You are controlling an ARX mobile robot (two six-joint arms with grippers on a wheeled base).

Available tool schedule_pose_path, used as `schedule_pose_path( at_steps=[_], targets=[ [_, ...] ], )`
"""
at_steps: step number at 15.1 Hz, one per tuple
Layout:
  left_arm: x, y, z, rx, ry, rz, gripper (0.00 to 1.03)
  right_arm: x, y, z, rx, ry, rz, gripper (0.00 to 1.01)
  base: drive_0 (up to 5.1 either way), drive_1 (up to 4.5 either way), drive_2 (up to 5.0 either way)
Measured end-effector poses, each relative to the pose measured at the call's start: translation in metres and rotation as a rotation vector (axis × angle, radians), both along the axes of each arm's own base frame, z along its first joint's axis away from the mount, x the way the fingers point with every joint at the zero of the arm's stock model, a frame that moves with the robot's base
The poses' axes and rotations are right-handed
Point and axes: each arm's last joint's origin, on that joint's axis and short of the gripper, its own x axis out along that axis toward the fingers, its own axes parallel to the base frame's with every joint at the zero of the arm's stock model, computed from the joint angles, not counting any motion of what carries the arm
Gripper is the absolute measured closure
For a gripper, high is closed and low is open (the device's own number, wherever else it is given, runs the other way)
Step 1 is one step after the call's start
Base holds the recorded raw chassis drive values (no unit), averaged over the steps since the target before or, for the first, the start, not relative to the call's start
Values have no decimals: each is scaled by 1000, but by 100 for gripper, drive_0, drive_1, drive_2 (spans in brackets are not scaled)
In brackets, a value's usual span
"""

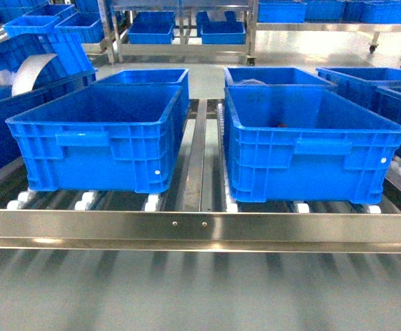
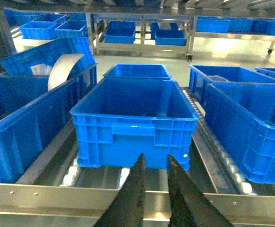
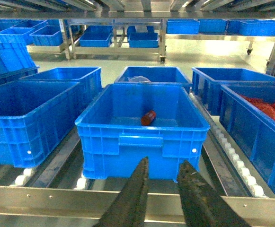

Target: Sort blue parts and orange caps into right shelf containers

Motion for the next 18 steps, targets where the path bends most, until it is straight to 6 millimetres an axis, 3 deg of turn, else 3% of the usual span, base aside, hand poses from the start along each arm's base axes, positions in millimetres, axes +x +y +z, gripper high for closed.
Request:
schedule_pose_path(
  at_steps=[1,2,5,8,10,18],
  targets=[
    [-8,4,-4,-4,5,5,101,-9,-4,-6,-6,13,4,91,0,0,0],
    [-15,6,-7,-3,8,1,101,-15,-7,-9,-10,11,-2,99,0,0,0],
    [-35,21,-13,-5,5,18,101,-34,-19,-16,-8,9,17,99,0,0,0],
    [-48,19,-28,-4,32,-5,101,-47,-24,-22,-7,-19,1,99,0,0,0],
    [-55,20,-21,-5,-8,-4,101,-53,-24,-29,-8,18,3,99,0,0,0],
    [-75,20,-17,-5,-20,-4,101,-74,-24,-23,-8,-20,3,99,0,0,0]
  ],
)
